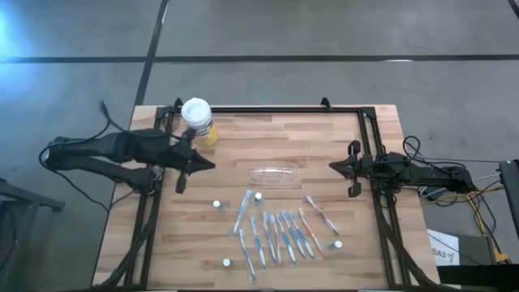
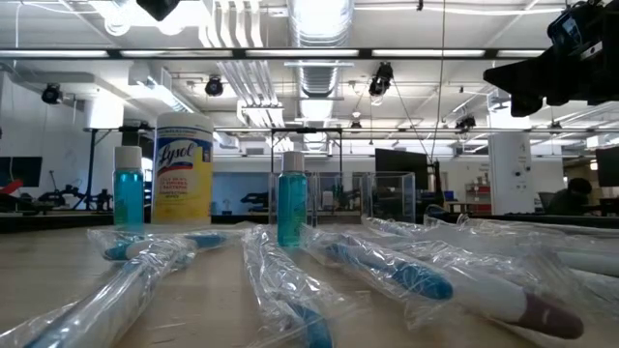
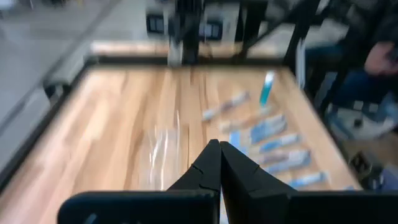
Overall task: Pick & Place toothbrushing station
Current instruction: Put the blue mouthwash bottle into the middle section of the transparent organizer
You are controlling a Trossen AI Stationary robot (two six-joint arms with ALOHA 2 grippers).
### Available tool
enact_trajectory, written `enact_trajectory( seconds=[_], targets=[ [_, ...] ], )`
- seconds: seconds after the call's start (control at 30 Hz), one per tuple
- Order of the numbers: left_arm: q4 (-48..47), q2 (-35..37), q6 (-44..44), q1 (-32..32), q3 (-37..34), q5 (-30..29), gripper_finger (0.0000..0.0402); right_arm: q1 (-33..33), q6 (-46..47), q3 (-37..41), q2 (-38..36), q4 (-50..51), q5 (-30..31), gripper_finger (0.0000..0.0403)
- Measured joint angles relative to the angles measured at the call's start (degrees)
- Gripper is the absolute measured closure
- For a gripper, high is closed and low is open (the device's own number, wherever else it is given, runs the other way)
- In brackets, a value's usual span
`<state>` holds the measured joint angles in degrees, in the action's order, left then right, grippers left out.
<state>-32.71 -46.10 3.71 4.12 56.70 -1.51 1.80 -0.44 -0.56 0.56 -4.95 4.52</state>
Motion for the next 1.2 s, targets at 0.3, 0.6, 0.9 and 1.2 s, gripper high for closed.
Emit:
enact_trajectory(
  seconds=[0.3, 0.6, 0.9, 1.2],
  targets=[
    [-18.12, -9.94, 3.74, 0.79, 7.84, -1.17, 0.0394, 0.00, -1.73, 0.00, 0.00, 0.09, 0.13, 0.0394],
    [-20.49, -17.16, -0.57, 2.51, 11.70, -0.05, 0.0397, 0.00, -1.73, 0.00, 0.00, 1.40, 0.13, 0.0394],
    [-22.64, -22.52, 2.27, 8.07, 13.53, 0.19, 0.0397, -0.01, -2.77, 0.00, 0.00, 1.80, 0.10, 0.0394],
    [-23.64, -26.34, 8.83, 9.78, 13.54, -3.97, 0.0358, 0.00, -1.19, 0.00, 0.00, 1.77, 0.02, 0.0394]
  ],
)
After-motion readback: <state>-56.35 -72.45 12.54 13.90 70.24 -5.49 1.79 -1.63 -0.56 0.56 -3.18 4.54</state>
